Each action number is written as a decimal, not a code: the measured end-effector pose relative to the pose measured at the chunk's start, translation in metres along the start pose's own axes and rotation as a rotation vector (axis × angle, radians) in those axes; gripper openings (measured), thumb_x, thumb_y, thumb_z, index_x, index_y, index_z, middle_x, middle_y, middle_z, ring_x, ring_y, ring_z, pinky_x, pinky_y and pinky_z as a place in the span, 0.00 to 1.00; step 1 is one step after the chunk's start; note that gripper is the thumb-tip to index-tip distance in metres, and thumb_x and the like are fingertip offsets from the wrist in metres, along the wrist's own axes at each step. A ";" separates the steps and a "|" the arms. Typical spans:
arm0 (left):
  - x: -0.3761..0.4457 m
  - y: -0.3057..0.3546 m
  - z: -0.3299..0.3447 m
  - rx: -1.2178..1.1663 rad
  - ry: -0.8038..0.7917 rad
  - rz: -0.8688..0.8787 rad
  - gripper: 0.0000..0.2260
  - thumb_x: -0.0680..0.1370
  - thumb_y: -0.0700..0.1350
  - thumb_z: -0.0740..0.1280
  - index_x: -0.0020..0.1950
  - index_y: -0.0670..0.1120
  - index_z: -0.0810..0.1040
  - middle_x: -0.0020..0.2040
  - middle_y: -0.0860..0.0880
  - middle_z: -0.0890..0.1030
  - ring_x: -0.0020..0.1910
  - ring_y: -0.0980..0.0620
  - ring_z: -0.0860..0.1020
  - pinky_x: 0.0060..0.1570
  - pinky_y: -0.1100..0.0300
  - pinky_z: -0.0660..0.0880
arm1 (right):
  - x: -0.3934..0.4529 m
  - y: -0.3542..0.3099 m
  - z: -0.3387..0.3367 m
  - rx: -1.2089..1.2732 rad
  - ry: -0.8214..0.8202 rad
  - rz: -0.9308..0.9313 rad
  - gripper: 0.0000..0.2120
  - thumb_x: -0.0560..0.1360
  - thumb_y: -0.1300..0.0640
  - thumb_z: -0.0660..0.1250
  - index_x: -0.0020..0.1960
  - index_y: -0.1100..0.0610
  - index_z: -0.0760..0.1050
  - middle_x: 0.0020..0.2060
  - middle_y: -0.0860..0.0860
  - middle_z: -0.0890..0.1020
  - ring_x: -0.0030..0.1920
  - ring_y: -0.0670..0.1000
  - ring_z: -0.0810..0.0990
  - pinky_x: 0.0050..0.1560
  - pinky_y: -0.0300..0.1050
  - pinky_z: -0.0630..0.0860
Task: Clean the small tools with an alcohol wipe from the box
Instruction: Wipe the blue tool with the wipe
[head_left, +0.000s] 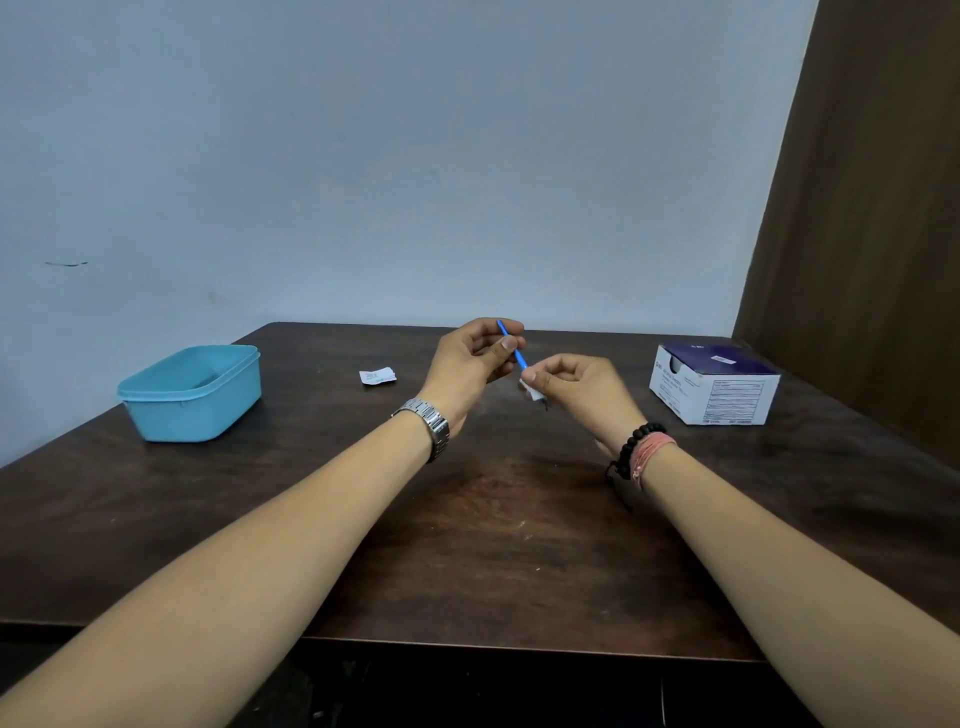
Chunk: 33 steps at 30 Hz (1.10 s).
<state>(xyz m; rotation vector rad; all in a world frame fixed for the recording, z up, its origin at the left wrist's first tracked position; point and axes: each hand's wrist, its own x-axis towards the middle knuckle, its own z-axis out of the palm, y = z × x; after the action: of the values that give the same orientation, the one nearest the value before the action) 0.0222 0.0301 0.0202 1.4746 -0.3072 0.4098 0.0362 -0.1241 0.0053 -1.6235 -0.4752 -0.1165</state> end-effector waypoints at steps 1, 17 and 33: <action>0.000 0.000 0.000 -0.006 0.005 0.000 0.07 0.79 0.35 0.65 0.51 0.45 0.79 0.44 0.48 0.82 0.40 0.59 0.81 0.45 0.64 0.78 | -0.001 0.000 0.000 -0.004 -0.015 0.017 0.06 0.74 0.59 0.72 0.45 0.63 0.80 0.37 0.56 0.84 0.36 0.50 0.79 0.39 0.39 0.77; -0.004 0.006 -0.002 0.092 -0.040 0.005 0.07 0.80 0.39 0.63 0.52 0.49 0.77 0.46 0.52 0.84 0.46 0.59 0.80 0.44 0.63 0.73 | -0.002 -0.006 0.002 0.140 -0.030 0.031 0.04 0.75 0.65 0.69 0.49 0.61 0.75 0.33 0.54 0.84 0.32 0.47 0.81 0.38 0.39 0.79; 0.002 0.004 -0.005 -0.034 0.127 0.022 0.06 0.77 0.37 0.68 0.53 0.45 0.81 0.45 0.48 0.85 0.39 0.58 0.79 0.46 0.65 0.76 | -0.003 -0.012 0.002 0.164 0.035 -0.056 0.03 0.75 0.65 0.69 0.47 0.58 0.78 0.38 0.54 0.85 0.35 0.46 0.80 0.41 0.37 0.78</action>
<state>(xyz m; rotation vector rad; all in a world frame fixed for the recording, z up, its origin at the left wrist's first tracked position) 0.0218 0.0359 0.0241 1.4063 -0.2276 0.5114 0.0290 -0.1225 0.0153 -1.4461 -0.4907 -0.1438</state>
